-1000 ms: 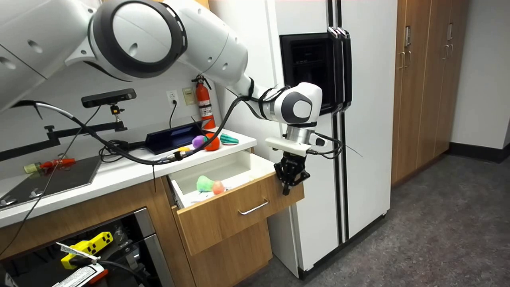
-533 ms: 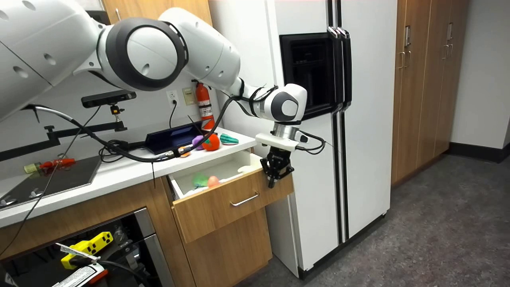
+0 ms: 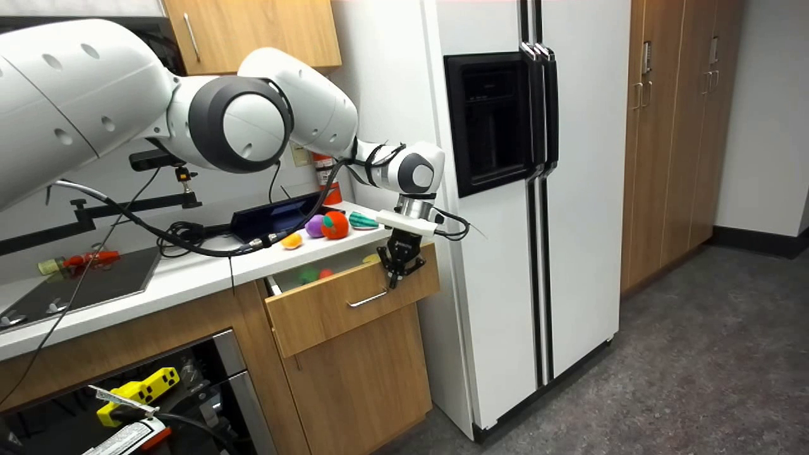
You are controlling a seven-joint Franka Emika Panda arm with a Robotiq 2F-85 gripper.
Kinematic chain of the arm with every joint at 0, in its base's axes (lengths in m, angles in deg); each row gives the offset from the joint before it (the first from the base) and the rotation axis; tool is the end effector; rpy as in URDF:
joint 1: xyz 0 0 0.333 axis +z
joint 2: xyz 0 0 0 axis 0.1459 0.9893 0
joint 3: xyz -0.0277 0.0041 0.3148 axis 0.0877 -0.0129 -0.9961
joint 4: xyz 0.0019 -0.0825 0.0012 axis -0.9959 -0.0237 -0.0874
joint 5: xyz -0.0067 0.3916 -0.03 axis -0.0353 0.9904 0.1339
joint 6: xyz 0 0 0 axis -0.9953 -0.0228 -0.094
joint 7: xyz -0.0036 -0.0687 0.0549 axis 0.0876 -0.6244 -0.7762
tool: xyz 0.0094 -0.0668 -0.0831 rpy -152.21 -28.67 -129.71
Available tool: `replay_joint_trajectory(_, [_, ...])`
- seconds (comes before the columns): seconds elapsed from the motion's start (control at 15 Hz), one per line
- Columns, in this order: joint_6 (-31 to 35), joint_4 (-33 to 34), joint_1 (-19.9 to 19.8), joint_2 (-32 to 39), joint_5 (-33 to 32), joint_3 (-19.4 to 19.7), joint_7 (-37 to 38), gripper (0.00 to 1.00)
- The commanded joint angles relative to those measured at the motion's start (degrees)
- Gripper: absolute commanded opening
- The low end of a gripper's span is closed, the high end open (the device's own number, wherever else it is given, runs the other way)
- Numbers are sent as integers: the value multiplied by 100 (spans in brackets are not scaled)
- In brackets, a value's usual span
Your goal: Close the open drawer below the plushies
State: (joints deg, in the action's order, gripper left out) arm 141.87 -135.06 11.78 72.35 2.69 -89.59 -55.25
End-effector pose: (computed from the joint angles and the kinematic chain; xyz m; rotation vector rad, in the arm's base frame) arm 0.7267 0.1246 0.1264 -2.7508 -0.7701 0.5201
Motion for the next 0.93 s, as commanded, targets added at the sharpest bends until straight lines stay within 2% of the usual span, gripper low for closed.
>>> replay_joint_trajectory(0.0, [-401, 836, 243, 447, -7, -212, -403, 0])
replay_joint_trajectory(0.33, [-374, 1203, 546, 575, -37, -386, -917, 0])
replay_joint_trajectory(0.87, [-353, 1272, 623, 500, 31, -687, -2270, 0])
